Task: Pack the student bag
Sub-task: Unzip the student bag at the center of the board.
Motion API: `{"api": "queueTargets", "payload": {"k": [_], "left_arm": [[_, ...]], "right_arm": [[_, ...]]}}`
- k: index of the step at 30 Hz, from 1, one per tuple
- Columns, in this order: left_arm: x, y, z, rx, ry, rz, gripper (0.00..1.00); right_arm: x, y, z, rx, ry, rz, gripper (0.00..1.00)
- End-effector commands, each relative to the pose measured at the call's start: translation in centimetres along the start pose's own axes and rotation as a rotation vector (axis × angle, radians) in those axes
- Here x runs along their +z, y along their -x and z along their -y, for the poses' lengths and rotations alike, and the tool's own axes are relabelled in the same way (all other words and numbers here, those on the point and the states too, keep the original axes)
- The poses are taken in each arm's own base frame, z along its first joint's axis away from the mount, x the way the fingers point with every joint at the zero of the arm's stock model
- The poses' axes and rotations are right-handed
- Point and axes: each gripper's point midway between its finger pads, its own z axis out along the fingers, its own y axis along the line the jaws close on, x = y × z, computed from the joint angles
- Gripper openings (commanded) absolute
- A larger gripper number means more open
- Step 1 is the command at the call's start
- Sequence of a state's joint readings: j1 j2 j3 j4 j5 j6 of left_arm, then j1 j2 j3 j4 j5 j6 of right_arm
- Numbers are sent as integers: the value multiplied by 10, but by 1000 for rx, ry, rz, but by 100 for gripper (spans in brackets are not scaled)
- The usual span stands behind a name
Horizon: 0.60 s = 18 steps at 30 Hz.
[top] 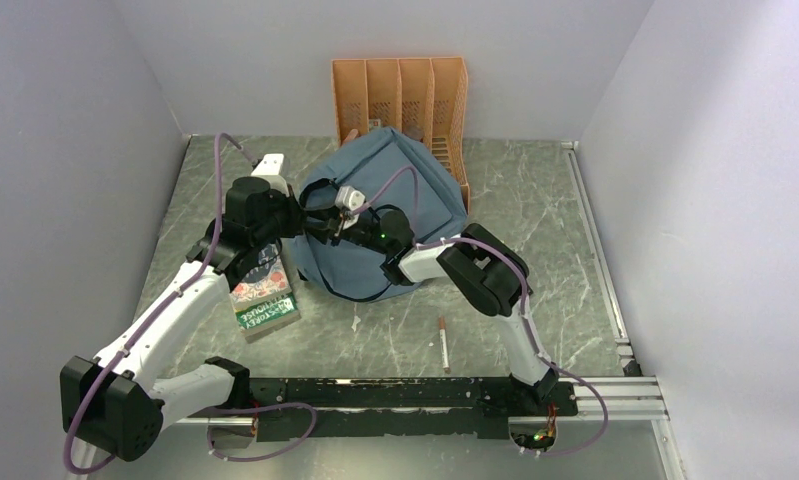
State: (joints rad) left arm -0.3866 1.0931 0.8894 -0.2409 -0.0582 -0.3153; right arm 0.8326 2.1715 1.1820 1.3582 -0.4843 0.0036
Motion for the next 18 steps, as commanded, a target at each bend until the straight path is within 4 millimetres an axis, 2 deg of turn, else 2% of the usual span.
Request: {"api": "queueTargets", "payload": {"k": [1,10,11,14,18], "left_arm": [[-6,31,17,2,-76,87,16],[-7,31,17,3,-76,87,44],[-7,31,17,2,-76,87,46],[-10,34,15,-12,-58,91,62],[-16,48,2,-46,27,135,74]], "right_arm": [[4,9,4,-14,-26,60,28],[3,12,3,-1,-29,80,0],[3,12,3,0,-30,82,0],[2,13,3,3,-31,86,0],[0,14,1,-2,-21,91,0]]}}
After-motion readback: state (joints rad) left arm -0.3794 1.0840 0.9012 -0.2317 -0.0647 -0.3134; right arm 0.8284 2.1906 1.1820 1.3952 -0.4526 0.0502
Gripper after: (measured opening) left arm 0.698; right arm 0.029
